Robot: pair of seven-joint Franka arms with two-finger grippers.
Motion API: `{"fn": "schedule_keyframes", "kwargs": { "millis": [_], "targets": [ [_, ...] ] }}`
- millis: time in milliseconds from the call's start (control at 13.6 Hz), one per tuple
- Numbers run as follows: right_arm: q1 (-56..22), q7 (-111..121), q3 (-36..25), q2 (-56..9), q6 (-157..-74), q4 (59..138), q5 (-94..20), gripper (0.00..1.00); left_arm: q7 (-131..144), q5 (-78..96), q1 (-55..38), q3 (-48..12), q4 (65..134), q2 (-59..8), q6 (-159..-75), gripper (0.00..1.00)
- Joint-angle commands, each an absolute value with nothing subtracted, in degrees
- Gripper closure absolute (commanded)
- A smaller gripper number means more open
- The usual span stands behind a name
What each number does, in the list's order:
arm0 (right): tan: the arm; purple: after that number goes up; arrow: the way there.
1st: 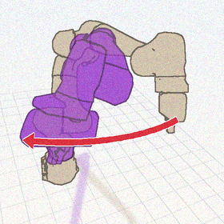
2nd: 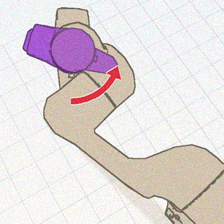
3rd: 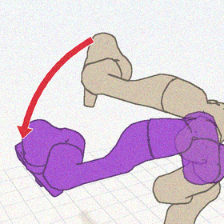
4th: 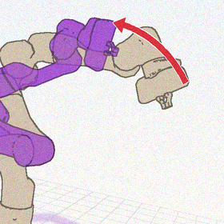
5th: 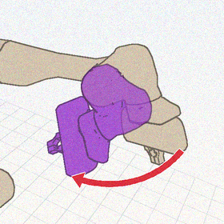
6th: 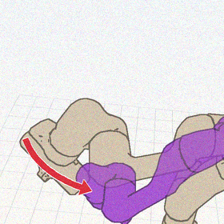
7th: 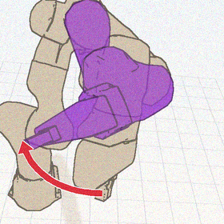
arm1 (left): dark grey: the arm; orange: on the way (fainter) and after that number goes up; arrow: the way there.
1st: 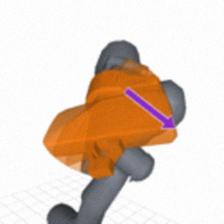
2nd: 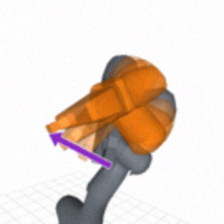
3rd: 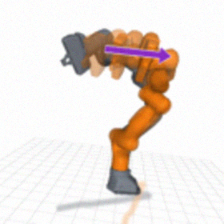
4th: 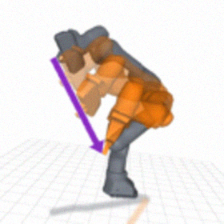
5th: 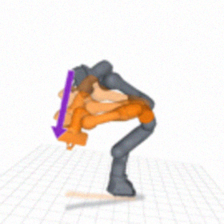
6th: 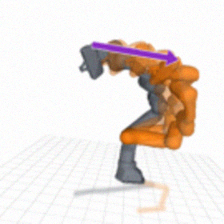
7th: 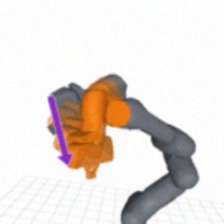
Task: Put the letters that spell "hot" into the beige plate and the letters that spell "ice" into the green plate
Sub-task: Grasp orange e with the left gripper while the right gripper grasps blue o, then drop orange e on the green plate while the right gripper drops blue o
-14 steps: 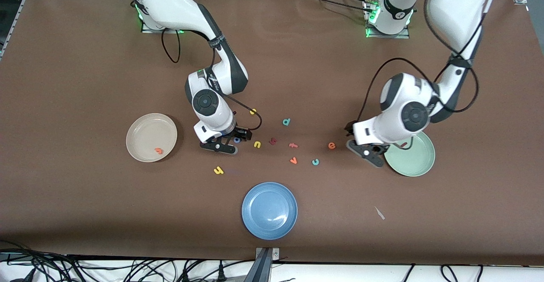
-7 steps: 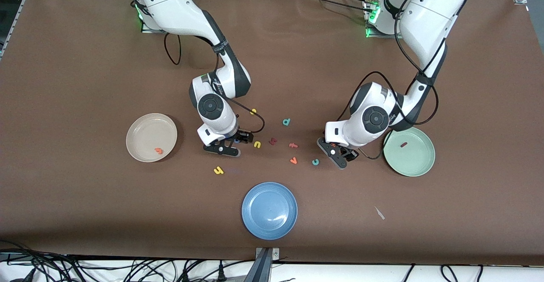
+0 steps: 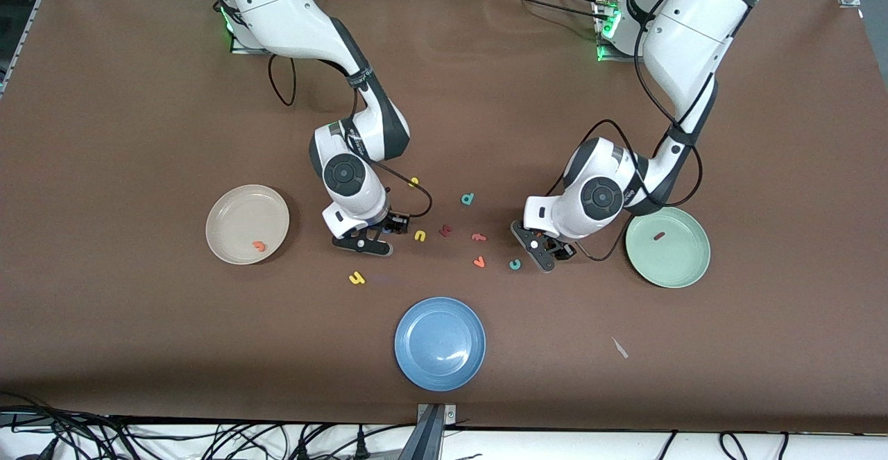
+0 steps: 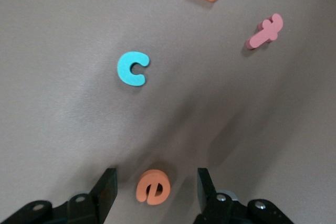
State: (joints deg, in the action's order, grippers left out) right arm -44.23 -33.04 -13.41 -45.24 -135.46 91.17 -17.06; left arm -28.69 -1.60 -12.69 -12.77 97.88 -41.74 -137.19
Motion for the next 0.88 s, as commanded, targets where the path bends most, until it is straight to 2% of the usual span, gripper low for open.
{"fn": "schedule_keyframes", "kwargs": {
  "millis": [0, 147, 588, 808],
  "targets": [
    [-44.47, -33.31, -13.8, -46.23, -135.09, 89.56, -16.96, 0.44, -29.71, -2.64, -13.01, -12.3, 98.08, -41.75, -137.37, 0.4],
    [-44.47, -33.4, -13.71, -46.23, -135.09, 89.56, -17.05, 0.48, -29.71, -2.64, -13.01, -12.3, 98.26, -41.66, -137.2, 0.44],
    [-44.56, -33.75, -13.71, -46.23, -135.18, 89.56, -18.02, 0.71, -29.62, -2.72, -13.01, -12.3, 98.61, -41.31, -136.23, 0.54],
    [-44.47, -34.72, -13.71, -46.23, -134.91, 89.56, -17.84, 0.76, -29.62, -3.77, -13.01, -12.04, 99.23, -41.22, -136.14, 0.55]
  ]
}}
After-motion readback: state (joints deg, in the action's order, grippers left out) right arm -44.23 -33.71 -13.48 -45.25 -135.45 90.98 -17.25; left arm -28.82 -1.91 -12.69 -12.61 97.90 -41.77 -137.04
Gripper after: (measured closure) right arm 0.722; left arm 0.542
